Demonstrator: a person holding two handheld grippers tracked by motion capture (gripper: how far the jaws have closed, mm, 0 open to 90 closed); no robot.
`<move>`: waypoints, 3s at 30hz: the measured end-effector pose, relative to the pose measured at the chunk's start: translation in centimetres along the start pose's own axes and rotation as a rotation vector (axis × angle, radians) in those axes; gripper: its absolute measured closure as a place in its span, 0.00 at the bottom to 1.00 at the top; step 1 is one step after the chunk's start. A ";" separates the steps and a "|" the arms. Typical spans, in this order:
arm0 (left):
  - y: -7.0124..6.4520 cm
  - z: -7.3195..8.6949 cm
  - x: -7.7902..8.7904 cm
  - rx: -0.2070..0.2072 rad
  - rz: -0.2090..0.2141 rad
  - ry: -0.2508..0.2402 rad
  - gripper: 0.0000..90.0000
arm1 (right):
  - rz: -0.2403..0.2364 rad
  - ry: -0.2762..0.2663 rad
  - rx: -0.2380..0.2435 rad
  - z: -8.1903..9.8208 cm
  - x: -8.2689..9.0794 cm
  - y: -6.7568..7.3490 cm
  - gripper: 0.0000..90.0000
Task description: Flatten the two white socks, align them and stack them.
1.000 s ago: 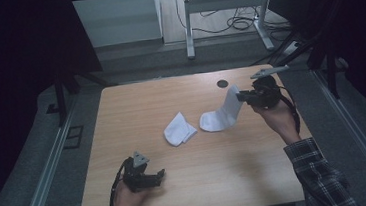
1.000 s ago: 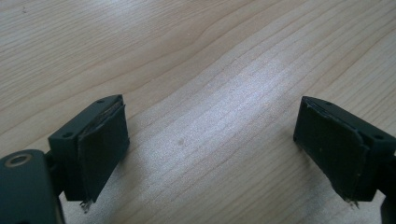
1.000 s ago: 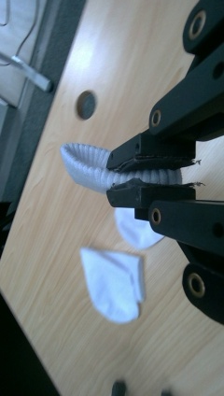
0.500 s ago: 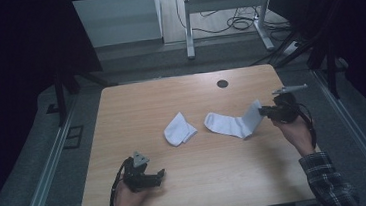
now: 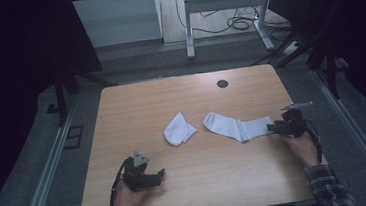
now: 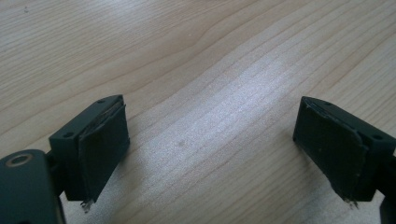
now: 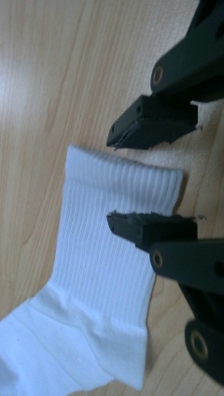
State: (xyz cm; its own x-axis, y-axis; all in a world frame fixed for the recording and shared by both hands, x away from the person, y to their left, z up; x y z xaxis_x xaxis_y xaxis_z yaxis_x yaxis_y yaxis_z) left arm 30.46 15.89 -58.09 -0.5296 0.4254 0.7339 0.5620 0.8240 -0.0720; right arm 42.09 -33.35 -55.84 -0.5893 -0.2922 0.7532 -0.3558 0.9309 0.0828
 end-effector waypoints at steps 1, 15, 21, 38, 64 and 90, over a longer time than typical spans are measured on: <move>0.0 -0.1 0.0 0.005 -0.003 0.007 0.11 | -0.003 -0.010 -0.016 0.1 0.0 -0.2 0.60; 0.1 -5.9 0.3 0.023 0.071 -0.072 0.28 | 0.009 -0.048 0.011 0.4 1.2 -0.3 0.57; -1.6 -9.5 -1.6 -0.056 0.070 -0.079 0.37 | 0.010 -0.043 0.042 0.6 1.4 0.1 0.58; -5.5 -16.2 -8.9 -0.152 0.070 -0.045 0.56 | 0.028 -0.056 0.068 0.4 1.7 0.2 0.65; -6.7 -18.5 -15.2 -0.120 0.040 -0.003 0.85 | 0.039 0.002 0.120 0.6 0.0 0.8 0.82; -6.7 -15.3 -5.7 -0.176 0.044 -0.074 0.95 | -0.080 -0.078 0.177 0.0 3.6 4.9 0.91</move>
State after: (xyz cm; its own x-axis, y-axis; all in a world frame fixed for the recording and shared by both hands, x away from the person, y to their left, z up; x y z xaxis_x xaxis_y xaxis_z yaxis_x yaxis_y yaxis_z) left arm 39.41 2.18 -51.42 -0.5434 0.4911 0.6808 0.6846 0.7287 0.0208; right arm 38.23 -29.89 -52.73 -0.6059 -0.3858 0.6957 -0.5215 0.8531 0.0189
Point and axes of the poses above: each handheld gripper's, and its own axes: x roughly backward along the jaws, z roughly out of its underside, y roughly to its left, the point moved 5 cm from there along -x, roughly forward along the jaws, and after that the axes turned 3 degrees about z, right-handed, at the moved point
